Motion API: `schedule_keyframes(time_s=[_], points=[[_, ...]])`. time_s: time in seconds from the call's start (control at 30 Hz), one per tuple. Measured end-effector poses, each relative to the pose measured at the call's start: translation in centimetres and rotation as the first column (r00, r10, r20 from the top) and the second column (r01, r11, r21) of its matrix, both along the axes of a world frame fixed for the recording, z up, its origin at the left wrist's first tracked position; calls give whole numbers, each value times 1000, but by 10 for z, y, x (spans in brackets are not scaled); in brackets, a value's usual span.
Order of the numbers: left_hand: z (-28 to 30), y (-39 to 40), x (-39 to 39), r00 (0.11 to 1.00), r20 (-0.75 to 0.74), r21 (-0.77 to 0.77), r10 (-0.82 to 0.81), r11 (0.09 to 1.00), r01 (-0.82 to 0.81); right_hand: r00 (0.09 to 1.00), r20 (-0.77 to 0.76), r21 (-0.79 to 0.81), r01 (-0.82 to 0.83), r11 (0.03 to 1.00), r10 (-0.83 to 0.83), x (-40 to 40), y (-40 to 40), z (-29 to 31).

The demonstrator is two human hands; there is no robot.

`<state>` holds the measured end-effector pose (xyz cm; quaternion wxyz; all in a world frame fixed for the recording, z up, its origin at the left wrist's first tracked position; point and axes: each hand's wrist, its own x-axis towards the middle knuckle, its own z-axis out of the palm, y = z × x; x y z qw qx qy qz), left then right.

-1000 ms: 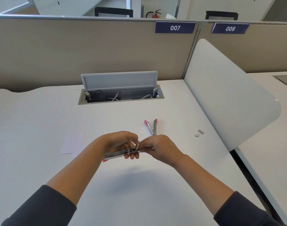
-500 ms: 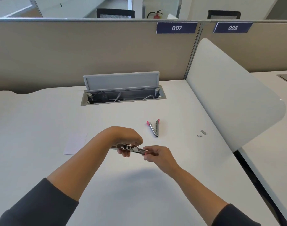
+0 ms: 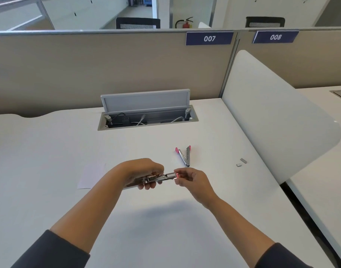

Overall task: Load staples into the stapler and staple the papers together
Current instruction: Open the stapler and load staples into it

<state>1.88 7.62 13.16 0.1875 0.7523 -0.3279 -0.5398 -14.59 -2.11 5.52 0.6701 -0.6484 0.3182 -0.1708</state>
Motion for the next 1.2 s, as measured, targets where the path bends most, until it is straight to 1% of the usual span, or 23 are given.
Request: schedule_keyframes(time_s=[0.13, 0.43, 0.63, 0.7, 0.73, 0.77, 0.8, 0.87, 0.93, 1.0, 1.07, 1.1, 1.13, 1.17, 1.2], points=[[-12, -2, -4, 998, 48, 4, 44, 999, -45, 999, 32, -10, 10, 1000, -9, 1, -3, 4], [-17, -7, -7, 996, 38, 34, 87, 996, -88, 999, 39, -26, 16, 1000, -15, 0, -5, 1], [-19, -6, -9, 985, -35, 76, 168, 983, -165, 998, 52, 14, 37, 999, -37, 2, -3, -1], [-22, -7, -12, 973, -85, 89, 213, 975, -206, 998, 43, 20, 54, 998, -55, 3, -2, -1], [-24, -8, -14, 959, -136, 98, 249, 967, -237, 997, 41, 28, 67, 997, -68, 4, -2, -2], [-26, -8, -16, 930, -214, 114, 300, 953, -281, 995, 51, 56, 83, 995, -86, 4, -1, -2], [-27, -8, -19, 879, -316, 141, 358, 933, -330, 991, 75, 110, 101, 989, -110, 6, -1, -2], [-31, -8, -24, 712, -534, 203, 457, 886, -417, 972, 163, 299, 118, 947, -172, 9, 2, 0], [-35, -7, -31, 522, -682, 252, 512, 835, -489, 939, 237, 484, 109, 868, -250, 13, 7, 4], [-38, -8, -38, 331, -753, 312, 569, 751, -583, 926, 246, 582, 95, 808, -287, 16, 10, 6], [-39, -9, -43, 147, -781, 367, 607, 637, -678, 927, 260, 611, 59, 789, -270, 18, 13, 7], [-39, -10, -45, 69, -788, 391, 611, 585, -711, 923, 286, 616, 29, 787, -257, 19, 14, 8], [-39, -11, -47, 7, -793, 411, 610, 543, -732, 916, 314, 615, 4, 788, -250, 19, 16, 8], [-38, -12, -49, -31, -792, 424, 609, 514, -745, 910, 330, 613, -5, 790, -251, 20, 18, 9], [-38, -12, -51, -42, -792, 424, 609, 500, -756, 906, 331, 612, 6, 791, -263, 20, 19, 9]])
